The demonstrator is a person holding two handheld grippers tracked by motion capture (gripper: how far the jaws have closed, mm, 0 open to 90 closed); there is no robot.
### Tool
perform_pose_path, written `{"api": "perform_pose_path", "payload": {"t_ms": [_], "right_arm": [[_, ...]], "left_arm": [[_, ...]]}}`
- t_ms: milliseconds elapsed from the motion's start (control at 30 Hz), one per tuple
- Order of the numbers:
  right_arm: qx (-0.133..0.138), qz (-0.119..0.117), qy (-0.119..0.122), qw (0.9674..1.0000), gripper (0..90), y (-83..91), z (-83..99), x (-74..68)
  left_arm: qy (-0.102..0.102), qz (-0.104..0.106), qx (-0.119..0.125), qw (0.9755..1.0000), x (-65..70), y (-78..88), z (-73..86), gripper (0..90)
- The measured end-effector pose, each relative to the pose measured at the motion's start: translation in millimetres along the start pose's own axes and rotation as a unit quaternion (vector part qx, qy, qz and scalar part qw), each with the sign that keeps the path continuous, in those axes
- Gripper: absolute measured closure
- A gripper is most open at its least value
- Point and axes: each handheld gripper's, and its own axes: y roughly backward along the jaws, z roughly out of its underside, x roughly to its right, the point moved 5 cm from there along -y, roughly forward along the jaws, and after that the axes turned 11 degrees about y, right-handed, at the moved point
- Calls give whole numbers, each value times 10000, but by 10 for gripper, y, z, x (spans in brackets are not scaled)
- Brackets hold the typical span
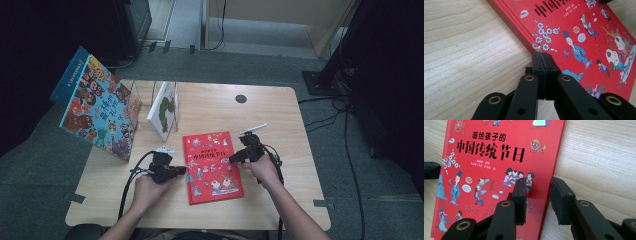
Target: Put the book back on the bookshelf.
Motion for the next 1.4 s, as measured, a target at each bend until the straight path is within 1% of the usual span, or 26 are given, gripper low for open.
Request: {"api": "perform_pose_path", "payload": {"t_ms": [67,100,133,167,200,233,267,300,333,433,533,600,633,700,800,833,900,967,1033,1100,1133,1200,1233,1300,1333,1400], "right_arm": [[10,-25,72,10000,693,31,-10,-8],[69,-269,163,9995,815,68,-25,-33],[214,-965,83,9951,746,100,-52,-104],[285,-1276,-37,9914,749,111,-81,-180],[271,-1212,121,9922,715,103,-100,-247],[212,-1112,382,9928,712,96,-112,-329],[225,-1042,469,9932,711,90,-121,-340],[220,-955,450,9942,711,90,-124,-319],[199,-813,409,9956,711,95,-122,-276],[111,-446,444,9980,689,87,-77,-131],[29,-207,474,9987,672,76,-37,-19],[-8,-71,433,9990,678,78,-20,48],[39,-57,395,9992,676,85,-19,73],[34,-36,320,9995,653,86,-23,95],[-170,47,290,9994,625,29,-2,124],[-154,21,275,9995,626,17,-2,136],[-146,-144,138,9997,631,4,-10,139],[-149,-211,20,9997,600,-4,-25,127],[-226,-169,-49,9996,609,-7,-40,119],[-273,-27,23,9996,611,-10,-49,93],[-307,-4,35,9995,611,-8,-52,82],[-391,44,-44,9992,612,-1,-68,72],[-391,47,-50,9992,613,0,-72,74],[-398,-4,-155,9991,618,11,-77,78],[-381,-50,-232,9990,621,13,-81,86],[-376,-80,-255,9989,625,29,-81,88]], "left_arm": [[-25,-22,6,10000,6,-2,1,900],[-29,56,-13,10000,17,-14,2,900],[-35,130,-23,9999,36,-31,6,900],[-106,144,-23,9998,60,-48,9,900],[-187,115,-20,9998,92,-59,14,900],[-238,68,-16,9997,103,-59,19,897],[-274,61,-19,9996,105,-57,22,897],[-280,84,-19,9996,101,-55,25,898],[-234,96,-28,9997,90,-50,23,900],[-145,95,-5,9998,56,-46,1,900],[-122,71,5,9999,54,-51,-16,900],[-168,48,2,9998,62,-54,-16,900],[-165,43,11,9999,68,-59,-18,900],[-167,49,20,9998,77,-69,-20,900],[-205,31,5,9998,85,-69,-20,900],[-202,49,4,9998,82,-70,-21,900],[-170,84,-17,9998,73,-70,-27,900],[-200,50,30,9998,74,-75,-28,900],[-201,33,40,9998,78,-76,-27,900],[-176,37,54,9998,77,-77,-26,900],[-161,39,57,9998,77,-77,-26,900],[-145,39,63,9999,79,-77,-25,900],[-126,47,53,9999,77,-76,-24,900],[-75,111,42,9999,67,-78,-29,900],[-81,111,43,9999,67,-78,-28,900],[-102,76,48,9999,73,-76,-25,900]]}}
